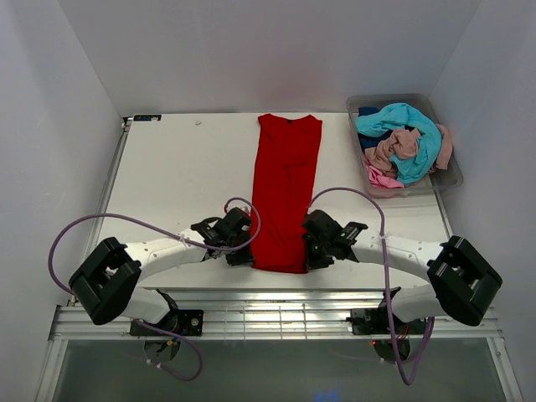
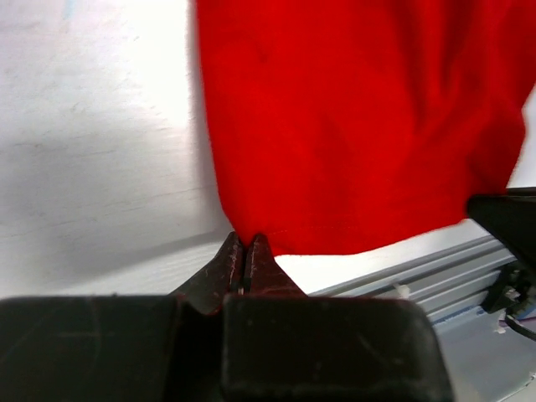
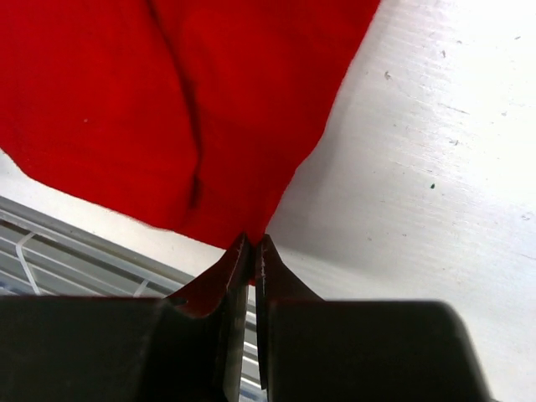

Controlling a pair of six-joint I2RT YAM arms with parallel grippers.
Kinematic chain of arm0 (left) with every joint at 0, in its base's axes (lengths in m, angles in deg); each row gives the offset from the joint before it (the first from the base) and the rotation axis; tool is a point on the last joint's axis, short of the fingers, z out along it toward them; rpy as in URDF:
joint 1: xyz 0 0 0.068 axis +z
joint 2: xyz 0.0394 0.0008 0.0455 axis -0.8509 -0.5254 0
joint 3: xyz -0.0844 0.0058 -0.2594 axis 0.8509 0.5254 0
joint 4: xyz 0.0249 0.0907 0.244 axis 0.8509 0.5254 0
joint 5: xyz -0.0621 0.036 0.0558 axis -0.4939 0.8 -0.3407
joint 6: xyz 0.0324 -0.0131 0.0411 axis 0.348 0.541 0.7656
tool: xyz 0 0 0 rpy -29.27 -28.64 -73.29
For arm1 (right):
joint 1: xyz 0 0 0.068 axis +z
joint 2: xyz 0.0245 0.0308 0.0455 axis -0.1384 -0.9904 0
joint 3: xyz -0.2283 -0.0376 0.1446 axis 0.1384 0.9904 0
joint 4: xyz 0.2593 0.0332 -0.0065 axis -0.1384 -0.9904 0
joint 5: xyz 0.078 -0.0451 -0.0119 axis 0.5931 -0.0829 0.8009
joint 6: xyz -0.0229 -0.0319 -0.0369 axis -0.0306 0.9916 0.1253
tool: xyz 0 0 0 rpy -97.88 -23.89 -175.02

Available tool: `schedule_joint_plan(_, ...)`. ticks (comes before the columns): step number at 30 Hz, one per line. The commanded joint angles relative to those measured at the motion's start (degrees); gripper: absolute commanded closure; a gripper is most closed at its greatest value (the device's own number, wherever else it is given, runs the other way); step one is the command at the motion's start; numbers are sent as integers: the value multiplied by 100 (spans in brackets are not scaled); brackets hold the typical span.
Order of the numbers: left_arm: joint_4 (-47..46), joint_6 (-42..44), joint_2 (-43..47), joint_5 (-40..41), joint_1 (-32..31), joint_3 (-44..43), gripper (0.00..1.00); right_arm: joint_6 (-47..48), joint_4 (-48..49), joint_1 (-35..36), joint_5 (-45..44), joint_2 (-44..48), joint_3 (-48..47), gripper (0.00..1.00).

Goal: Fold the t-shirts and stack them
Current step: Grab the bottom of the folded rectangular tshirt with both arms, then fold the folded rectangular tshirt in 1/3 of the way

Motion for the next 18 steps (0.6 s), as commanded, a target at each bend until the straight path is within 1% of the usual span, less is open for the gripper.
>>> schedule_joint_plan(1, 124, 104, 175, 74, -30, -556, 100, 118, -675, 56, -280, 143, -562, 92)
schedule_joint_plan(6, 301, 201, 70, 408, -21, -1346, 100, 268, -1088, 56, -438, -67, -1432, 92)
schedule_joint_plan(9, 345, 323, -255, 584, -21, -1672, 100, 400, -1203, 47, -701, -331, -1793, 92)
schedule_joint_plan(13, 371, 455, -721, 865, 40, -1953, 100, 575, -1229, -23, -947, -665, -2101, 92)
schedule_joint_plan(15, 363, 508, -800, 988, 145, -2033, 100, 681, -1229, -75, -1140, -840, -2259, 92)
schedule_joint_plan(18, 205, 649, -967, 1059, 417, -2183, 100, 874, -1238, -338, -1308, -1052, -2461, 92)
